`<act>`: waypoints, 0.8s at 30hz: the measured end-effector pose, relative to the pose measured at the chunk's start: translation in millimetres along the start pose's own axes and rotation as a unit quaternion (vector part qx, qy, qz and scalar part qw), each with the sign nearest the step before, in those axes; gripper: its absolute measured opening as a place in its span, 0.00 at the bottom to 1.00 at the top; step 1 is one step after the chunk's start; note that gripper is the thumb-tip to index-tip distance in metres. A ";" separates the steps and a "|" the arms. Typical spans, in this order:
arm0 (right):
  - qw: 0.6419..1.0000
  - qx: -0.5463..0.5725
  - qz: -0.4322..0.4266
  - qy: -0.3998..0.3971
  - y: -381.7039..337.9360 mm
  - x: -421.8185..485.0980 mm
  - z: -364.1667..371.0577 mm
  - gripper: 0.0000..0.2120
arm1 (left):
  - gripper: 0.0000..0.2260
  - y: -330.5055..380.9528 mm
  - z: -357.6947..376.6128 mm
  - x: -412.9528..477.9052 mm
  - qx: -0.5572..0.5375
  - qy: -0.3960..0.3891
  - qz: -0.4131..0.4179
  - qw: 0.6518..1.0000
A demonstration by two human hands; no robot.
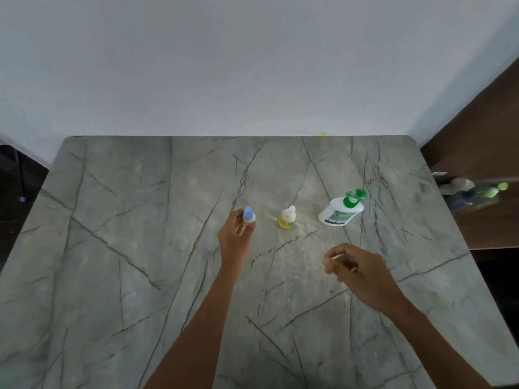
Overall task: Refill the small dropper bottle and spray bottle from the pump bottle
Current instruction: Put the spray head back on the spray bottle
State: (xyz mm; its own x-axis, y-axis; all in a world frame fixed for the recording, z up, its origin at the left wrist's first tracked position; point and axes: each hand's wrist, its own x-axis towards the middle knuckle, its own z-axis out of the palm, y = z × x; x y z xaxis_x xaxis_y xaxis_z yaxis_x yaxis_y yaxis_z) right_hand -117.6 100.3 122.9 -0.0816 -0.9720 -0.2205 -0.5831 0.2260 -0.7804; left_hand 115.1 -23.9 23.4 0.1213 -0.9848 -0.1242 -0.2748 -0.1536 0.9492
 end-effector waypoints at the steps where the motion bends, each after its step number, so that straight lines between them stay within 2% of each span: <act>1: 1.000 -0.004 0.008 0.006 5.8 -0.4 -0.5 0.06 | 0.11 -3.0 1.8 1.9 -0.002 0.000 -0.002 1.000; 9: 0.998 -0.012 0.038 0.054 36.6 8.3 -2.5 0.06 | 0.09 -28.9 9.4 5.9 0.018 0.011 -0.008 1.000; 12: 0.995 -0.003 0.060 0.075 39.7 16.4 -2.0 0.08 | 0.12 -31.9 10.5 7.5 0.006 0.010 -0.016 1.000; 15: 0.988 0.021 0.088 0.126 43.5 28.4 0.1 0.11 | 0.13 -32.8 12.0 9.3 0.002 0.009 -0.019 1.000; 18: 0.968 0.057 0.125 0.212 50.5 45.2 -2.5 0.18 | 0.15 -33.9 11.9 9.5 -0.008 -0.002 -0.023 1.000; 21: 0.953 0.040 0.147 0.261 66.2 72.3 -14.4 0.30 | 0.25 -39.3 7.7 7.5 -0.005 -0.026 -0.033 0.999; 24: 0.966 -0.004 0.119 0.228 81.7 103.1 -27.0 0.37 | 0.36 -40.5 0.2 -5.1 -0.008 -0.015 -0.079 0.997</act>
State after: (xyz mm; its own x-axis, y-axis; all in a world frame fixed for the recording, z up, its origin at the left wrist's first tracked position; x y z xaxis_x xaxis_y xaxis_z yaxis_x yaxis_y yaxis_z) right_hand -195.5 16.9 52.2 -0.5614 -0.8201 -0.1107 -0.5092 0.4478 -0.7350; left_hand 125.4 -12.7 -14.6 0.1340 -0.9505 -0.2804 -0.2397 -0.3056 0.9215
